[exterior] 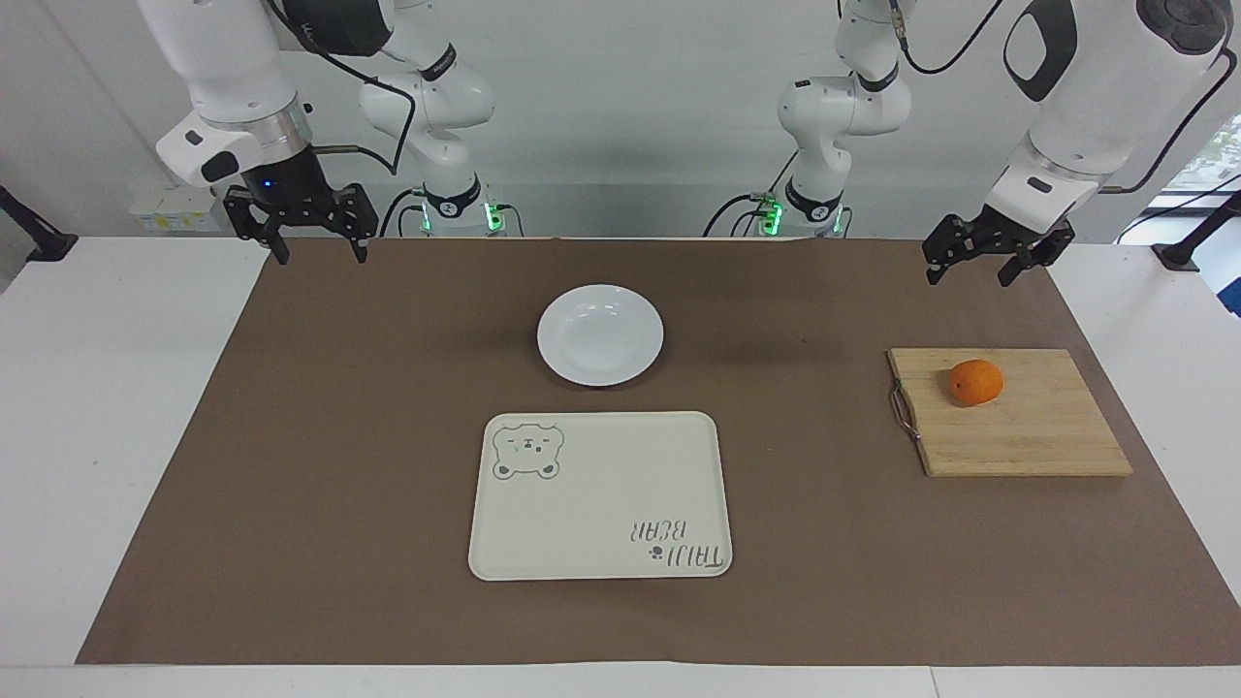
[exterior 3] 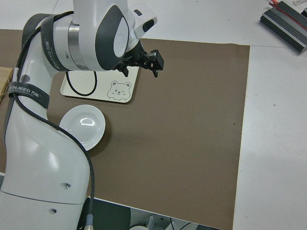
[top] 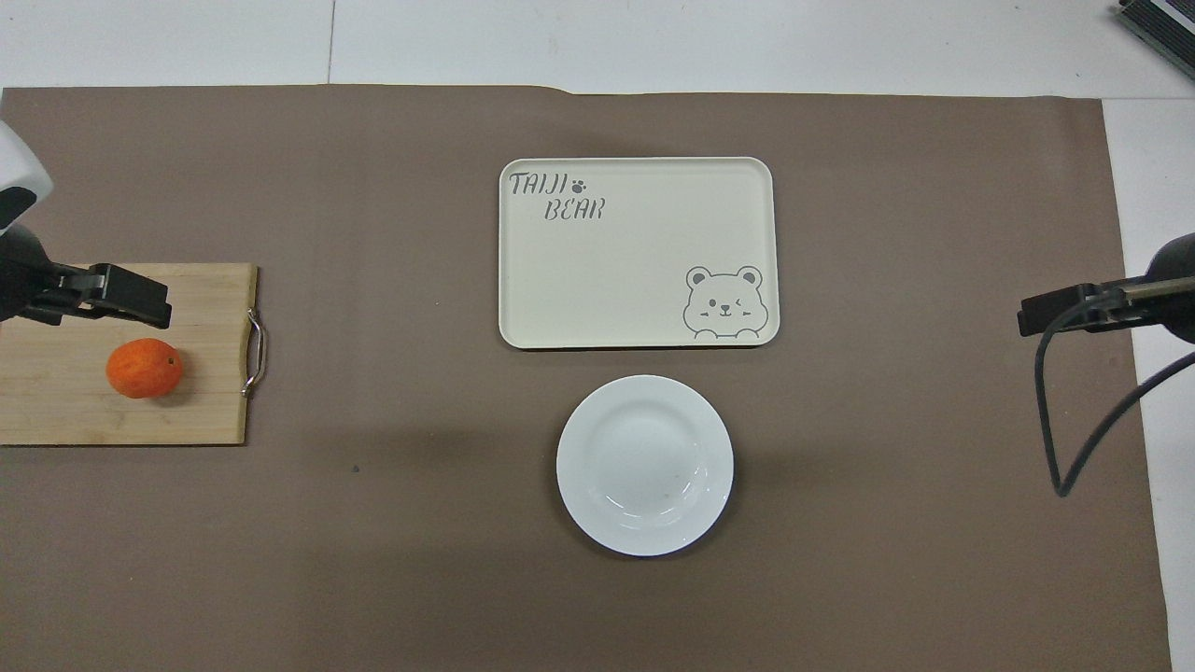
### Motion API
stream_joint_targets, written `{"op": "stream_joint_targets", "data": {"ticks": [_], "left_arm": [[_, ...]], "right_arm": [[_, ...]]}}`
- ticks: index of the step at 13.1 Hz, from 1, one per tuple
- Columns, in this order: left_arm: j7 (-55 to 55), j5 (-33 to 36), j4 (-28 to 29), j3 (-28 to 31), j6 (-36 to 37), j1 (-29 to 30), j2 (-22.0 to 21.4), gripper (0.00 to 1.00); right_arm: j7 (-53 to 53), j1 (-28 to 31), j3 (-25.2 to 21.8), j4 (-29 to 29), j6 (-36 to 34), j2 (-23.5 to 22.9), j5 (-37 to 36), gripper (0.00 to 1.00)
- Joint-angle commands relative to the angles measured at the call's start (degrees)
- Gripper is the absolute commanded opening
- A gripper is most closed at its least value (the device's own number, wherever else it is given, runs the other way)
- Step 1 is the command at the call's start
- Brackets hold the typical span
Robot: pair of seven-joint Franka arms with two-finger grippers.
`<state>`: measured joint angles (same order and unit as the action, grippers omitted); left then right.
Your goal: Place orange and plate with both arms
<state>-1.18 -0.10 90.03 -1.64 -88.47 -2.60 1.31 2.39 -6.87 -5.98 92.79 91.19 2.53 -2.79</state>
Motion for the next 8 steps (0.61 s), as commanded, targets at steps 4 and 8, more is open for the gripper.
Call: {"op": "stream_joint_targets", "data": {"ticks": [4,8], "left_arm": [[-1.36,0.27,-0.65,-0.03,0.84,1.01,-0.43,1.00],[-1.36,0.19,-0.56,-0.03,0.66,1.11,-0.43,1.00]], "right_arm": [[1.74,0.81,0.35,-0.77,-0.93,-0.24,0.95,1.00],[1.82,0.81,0.44,-0.77,-0.93,-0.24,1.12,1.00]]}}
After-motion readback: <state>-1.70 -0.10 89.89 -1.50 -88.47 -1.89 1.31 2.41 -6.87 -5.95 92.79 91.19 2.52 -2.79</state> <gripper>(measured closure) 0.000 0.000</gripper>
